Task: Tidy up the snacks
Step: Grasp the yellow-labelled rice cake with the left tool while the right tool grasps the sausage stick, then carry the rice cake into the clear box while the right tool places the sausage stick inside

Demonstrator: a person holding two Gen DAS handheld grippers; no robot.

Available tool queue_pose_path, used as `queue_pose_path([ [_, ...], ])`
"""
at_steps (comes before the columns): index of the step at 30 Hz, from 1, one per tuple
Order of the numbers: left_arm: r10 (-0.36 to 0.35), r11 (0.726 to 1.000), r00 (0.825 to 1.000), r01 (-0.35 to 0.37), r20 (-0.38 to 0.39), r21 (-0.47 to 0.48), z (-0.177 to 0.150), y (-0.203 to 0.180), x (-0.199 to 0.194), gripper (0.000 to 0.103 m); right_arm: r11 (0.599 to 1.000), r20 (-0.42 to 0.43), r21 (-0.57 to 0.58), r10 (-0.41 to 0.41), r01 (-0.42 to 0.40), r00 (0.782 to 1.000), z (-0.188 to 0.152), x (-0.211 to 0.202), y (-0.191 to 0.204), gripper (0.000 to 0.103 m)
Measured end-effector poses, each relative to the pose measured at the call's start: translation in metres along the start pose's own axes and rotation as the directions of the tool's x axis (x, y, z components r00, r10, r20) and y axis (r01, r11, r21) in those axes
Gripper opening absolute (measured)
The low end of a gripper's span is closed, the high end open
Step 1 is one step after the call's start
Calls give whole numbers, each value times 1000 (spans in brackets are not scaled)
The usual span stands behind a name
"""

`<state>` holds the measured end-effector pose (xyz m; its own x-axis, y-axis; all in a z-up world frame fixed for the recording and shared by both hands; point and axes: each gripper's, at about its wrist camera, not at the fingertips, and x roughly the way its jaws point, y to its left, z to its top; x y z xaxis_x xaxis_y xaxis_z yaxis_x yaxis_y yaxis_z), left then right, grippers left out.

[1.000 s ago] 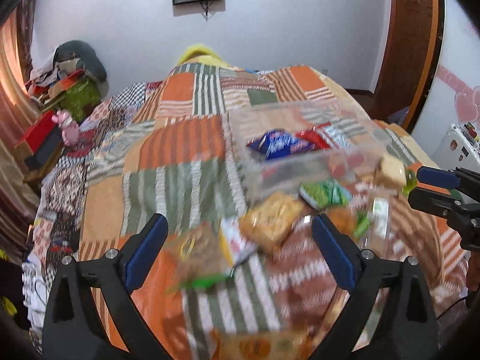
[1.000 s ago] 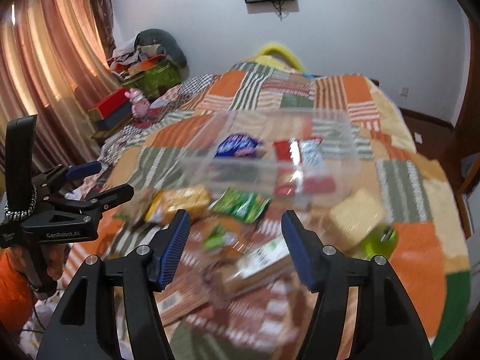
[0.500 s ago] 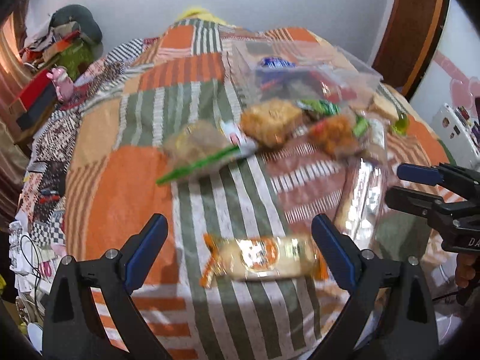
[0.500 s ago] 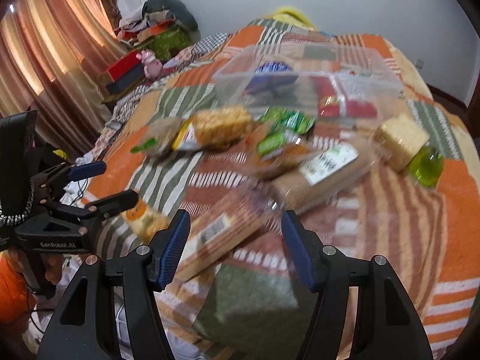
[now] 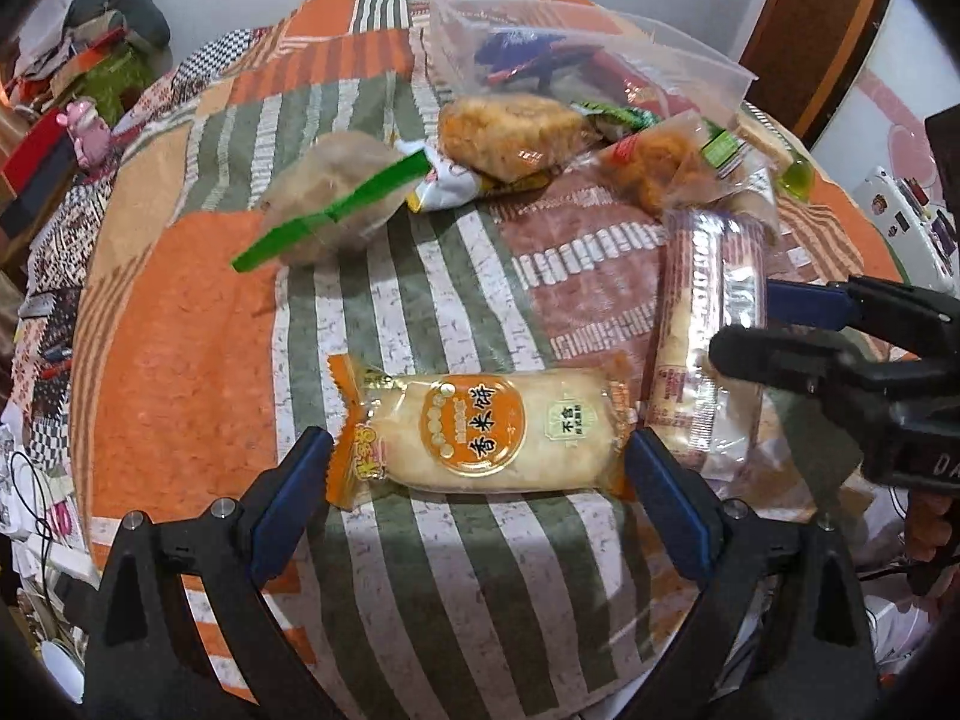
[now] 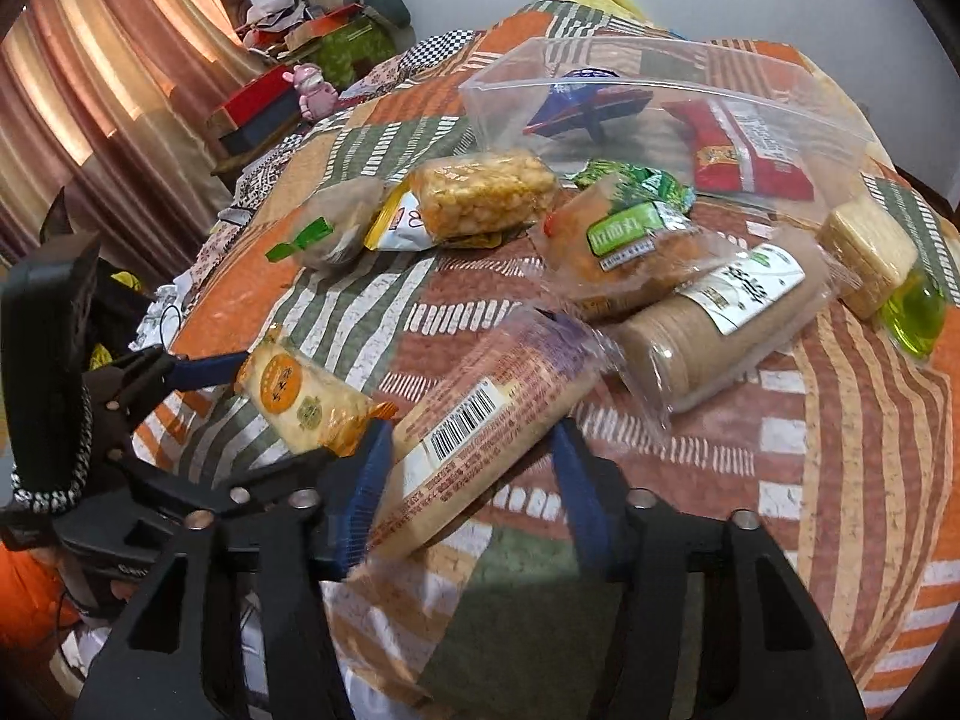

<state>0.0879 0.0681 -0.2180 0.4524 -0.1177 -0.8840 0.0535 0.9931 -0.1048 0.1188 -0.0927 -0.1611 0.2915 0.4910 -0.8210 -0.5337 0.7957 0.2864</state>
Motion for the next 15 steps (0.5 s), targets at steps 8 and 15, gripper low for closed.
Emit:
queue_pose_path([
  [8, 11, 1000, 999, -10, 47, -19, 2, 10, 0, 92, 998, -22, 15, 60, -59, 998, 14, 18, 5, 26],
  [15, 25, 999, 996, -22, 80, -45, 6, 23, -3, 78, 998, -51, -20, 55, -56, 997, 21, 31, 21, 29],
])
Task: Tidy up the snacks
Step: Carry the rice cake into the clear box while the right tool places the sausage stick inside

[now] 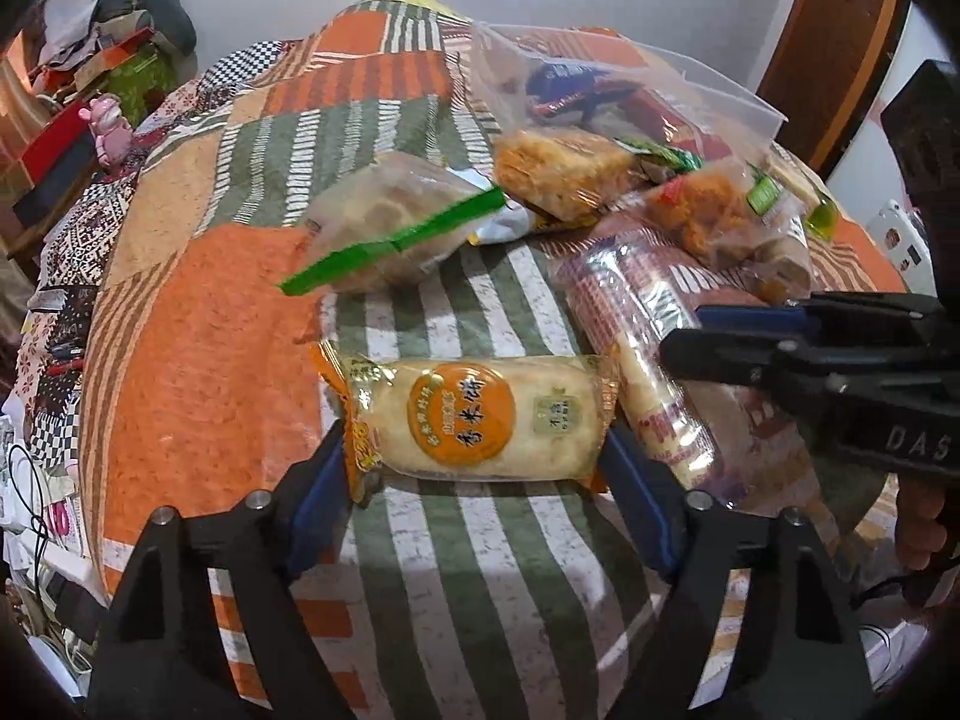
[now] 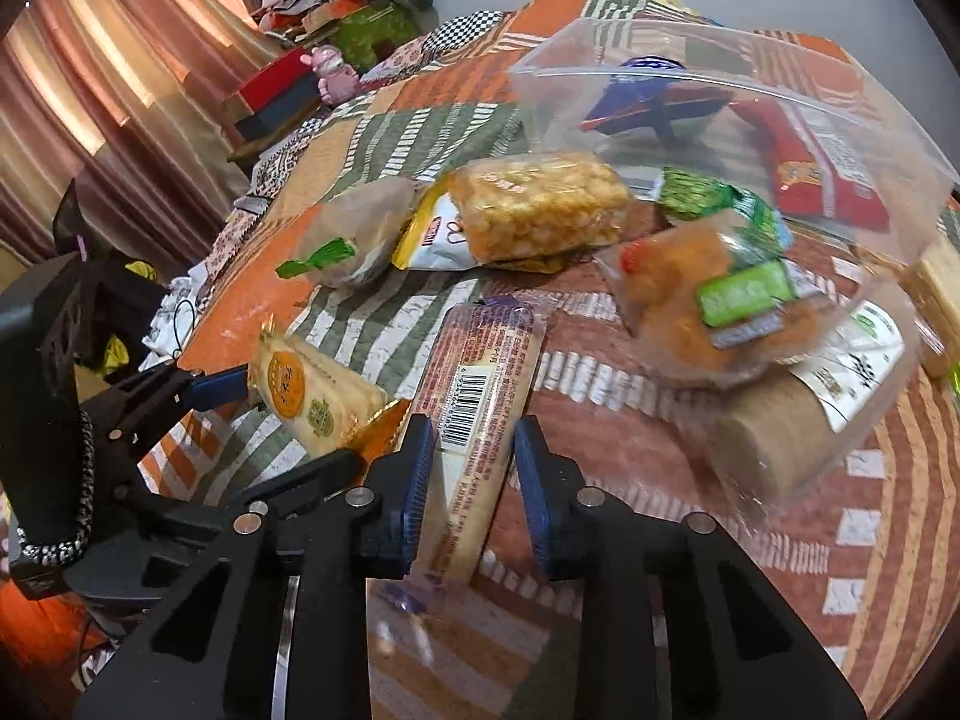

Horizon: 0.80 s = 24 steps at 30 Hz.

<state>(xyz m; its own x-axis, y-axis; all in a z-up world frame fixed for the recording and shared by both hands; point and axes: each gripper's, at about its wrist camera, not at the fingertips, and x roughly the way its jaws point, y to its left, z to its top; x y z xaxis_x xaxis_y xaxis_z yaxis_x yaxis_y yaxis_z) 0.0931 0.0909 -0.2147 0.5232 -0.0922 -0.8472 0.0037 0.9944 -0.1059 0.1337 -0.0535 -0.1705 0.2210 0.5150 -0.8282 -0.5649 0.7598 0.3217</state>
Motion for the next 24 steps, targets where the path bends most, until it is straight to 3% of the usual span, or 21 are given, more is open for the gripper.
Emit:
queue_pose_path([
  [2, 10, 1000, 1000, -10, 6, -5, 2, 3, -1, 78, 1000, -11, 1, 6, -6, 1000, 1, 4, 1, 37],
  [8, 65, 998, 997, -65, 32, 12, 3, 7, -5, 76, 999, -24, -50, -14, 13, 1000, 4, 13, 11, 48],
  [19, 80, 997, 993, -81, 90, 12, 7, 10, -21, 76, 997, -11, -72, -25, 24, 1000, 6, 14, 8, 44],
  [22, 80, 997, 990, -82, 112, 12, 10, 8, -29, 76, 996, 11, -78, -35, 35, 999, 7, 5, 8, 33],
  [24, 79, 997, 988, -81, 130, 11, 14, 6, -35, 76, 997, 26, -69, -35, 37, 999, 9, -3, 4, 32],
])
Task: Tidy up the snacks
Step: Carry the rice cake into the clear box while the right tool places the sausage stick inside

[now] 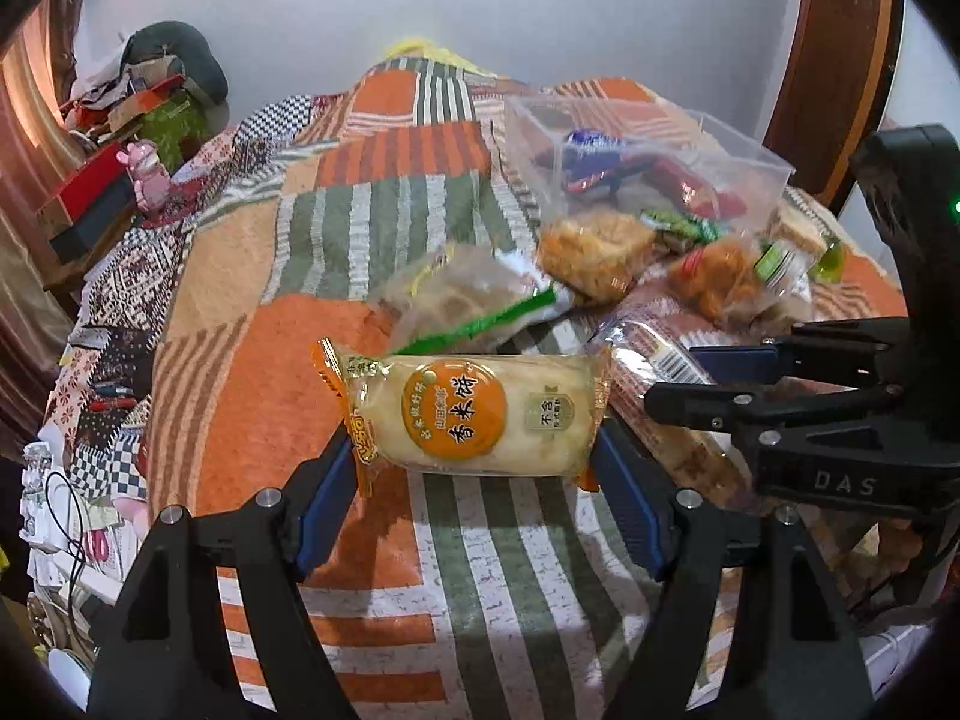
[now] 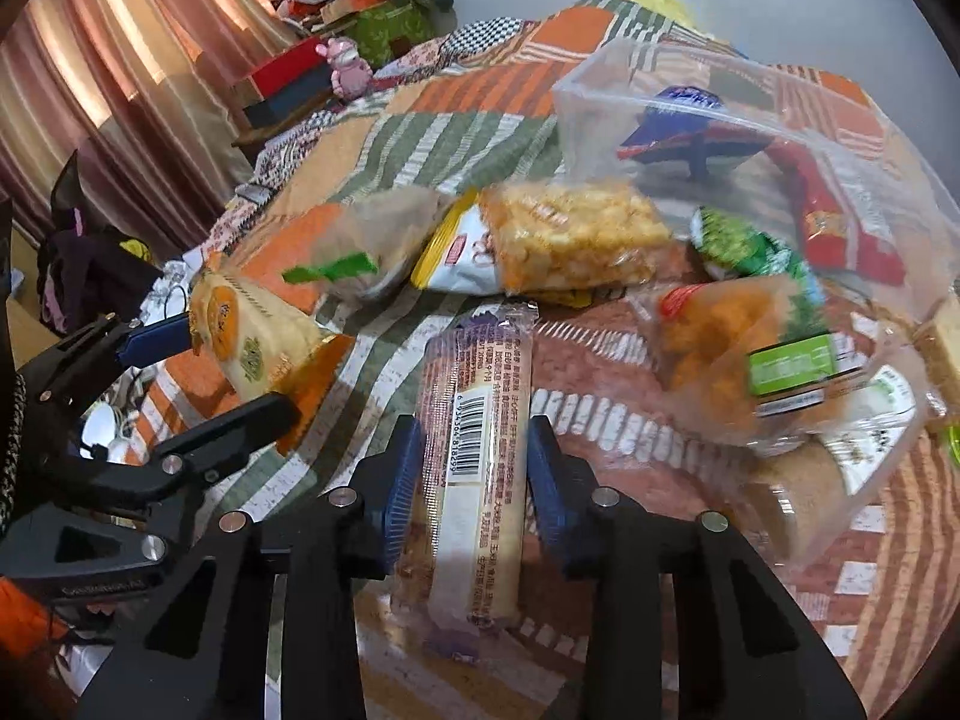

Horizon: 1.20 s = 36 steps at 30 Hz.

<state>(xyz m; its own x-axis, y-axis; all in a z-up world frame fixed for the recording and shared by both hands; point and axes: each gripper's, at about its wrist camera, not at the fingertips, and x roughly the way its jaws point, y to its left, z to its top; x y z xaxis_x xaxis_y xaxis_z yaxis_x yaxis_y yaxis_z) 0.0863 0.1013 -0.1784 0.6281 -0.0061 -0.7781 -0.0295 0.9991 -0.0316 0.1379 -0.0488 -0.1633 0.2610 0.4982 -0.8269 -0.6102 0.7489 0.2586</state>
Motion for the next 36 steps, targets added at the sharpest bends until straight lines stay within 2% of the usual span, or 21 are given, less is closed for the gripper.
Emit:
queue_pose_path([
  [10, -10, 1000, 993, 8, 115, 20, 36, -14, -29, 76, 998, 97, 63, -11, 5, 995, -1, -42, -26, 30],
  [18, -32, 999, 983, 25, 182, 40, 74, -31, -35, 76, 993, 224, 108, -63, 40, 973, 17, -84, -50, 30],
  [29, -57, 995, 979, 40, 195, 88, 132, -63, -1, 76, 977, 336, 188, -157, 97, 929, 53, -118, -98, 30],
  [36, -56, 993, 984, 38, 167, 108, 161, -78, 39, 76, 970, 356, 213, -187, 115, 916, 74, -113, -123, 30],
])
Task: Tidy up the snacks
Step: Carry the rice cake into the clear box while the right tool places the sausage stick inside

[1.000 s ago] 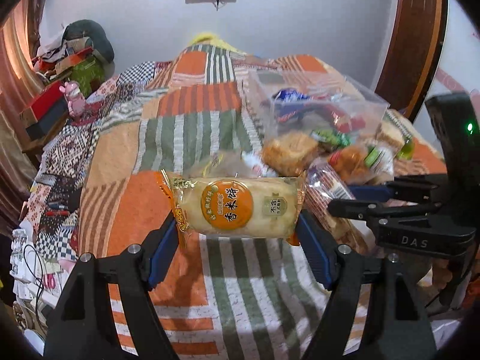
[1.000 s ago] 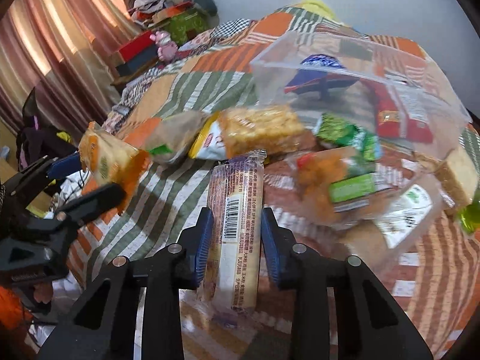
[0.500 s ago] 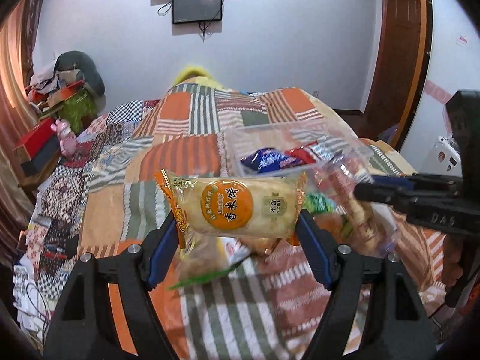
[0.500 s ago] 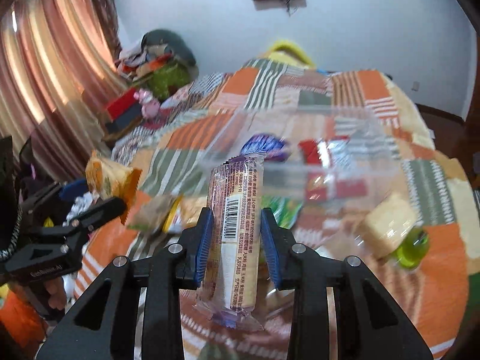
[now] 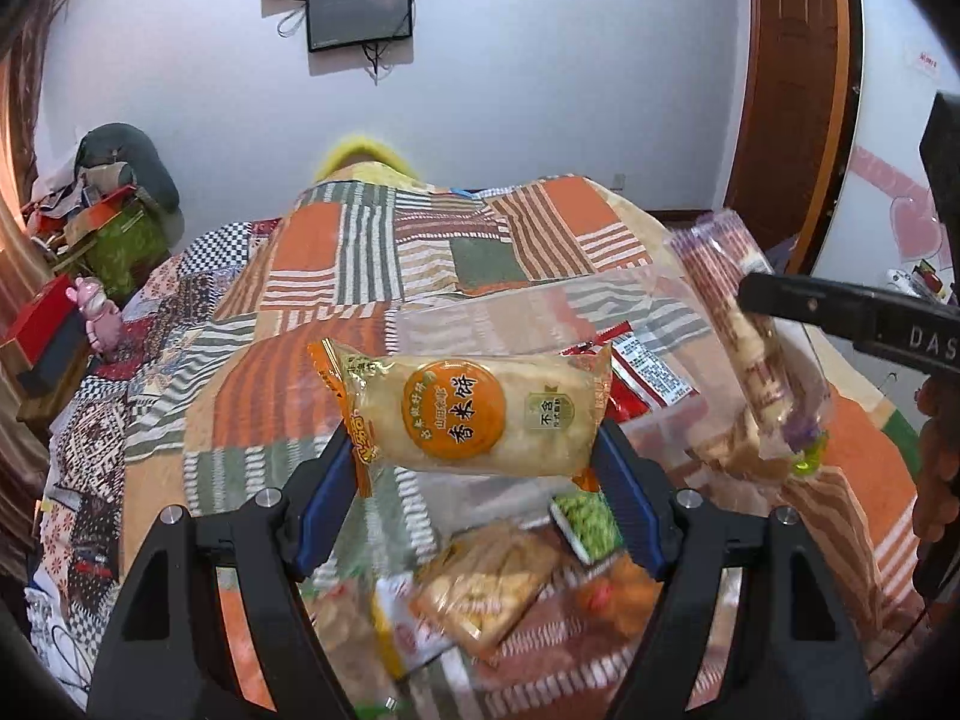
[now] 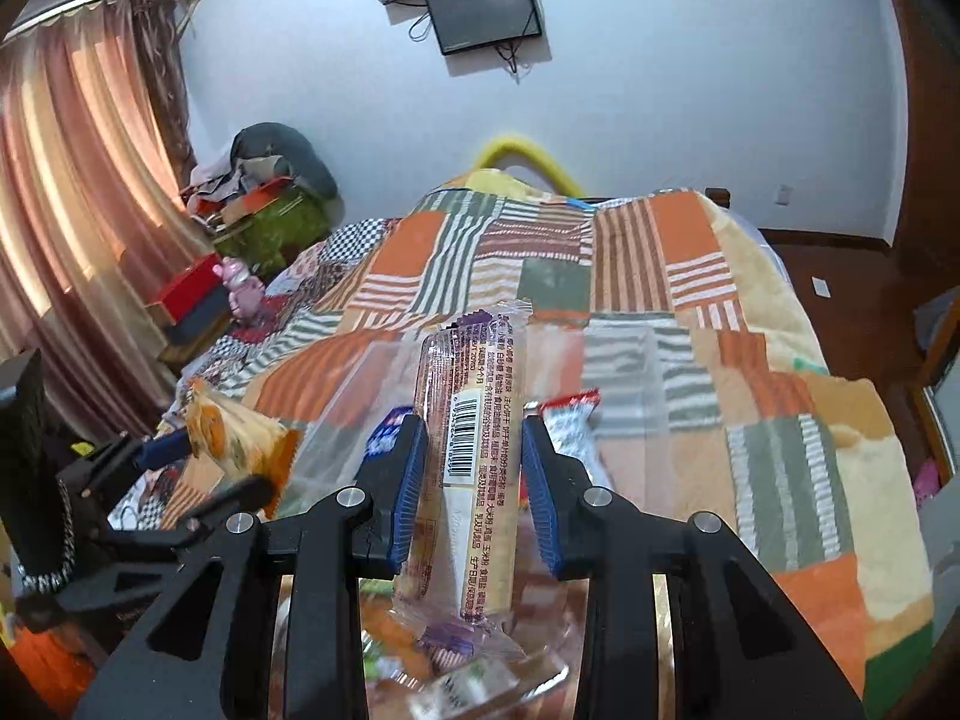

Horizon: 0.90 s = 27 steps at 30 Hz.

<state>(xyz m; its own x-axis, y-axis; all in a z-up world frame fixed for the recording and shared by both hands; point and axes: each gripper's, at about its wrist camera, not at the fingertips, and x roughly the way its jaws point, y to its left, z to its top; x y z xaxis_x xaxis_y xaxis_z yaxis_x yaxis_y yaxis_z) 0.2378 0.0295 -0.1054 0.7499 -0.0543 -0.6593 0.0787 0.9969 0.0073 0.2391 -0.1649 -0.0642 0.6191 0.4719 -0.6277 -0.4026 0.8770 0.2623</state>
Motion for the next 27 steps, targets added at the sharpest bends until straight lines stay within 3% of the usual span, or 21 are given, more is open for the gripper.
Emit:
queue_pose_path([
  [15, -61, 998, 991, 58, -123, -25, 18, -10, 80, 76, 1000, -66, 15, -3, 4, 998, 24, 70, -16, 30],
  [23, -91, 995, 981, 82, -172, -58, 17, -8, 99, 86, 1000, -151, 0, -2, 3, 989, 13, 90, -24, 34],
  [27, -100, 993, 982, 88, -160, -81, 14, -7, 95, 87, 1000, -149, 7, -11, 12, 989, 12, 84, -31, 34],
])
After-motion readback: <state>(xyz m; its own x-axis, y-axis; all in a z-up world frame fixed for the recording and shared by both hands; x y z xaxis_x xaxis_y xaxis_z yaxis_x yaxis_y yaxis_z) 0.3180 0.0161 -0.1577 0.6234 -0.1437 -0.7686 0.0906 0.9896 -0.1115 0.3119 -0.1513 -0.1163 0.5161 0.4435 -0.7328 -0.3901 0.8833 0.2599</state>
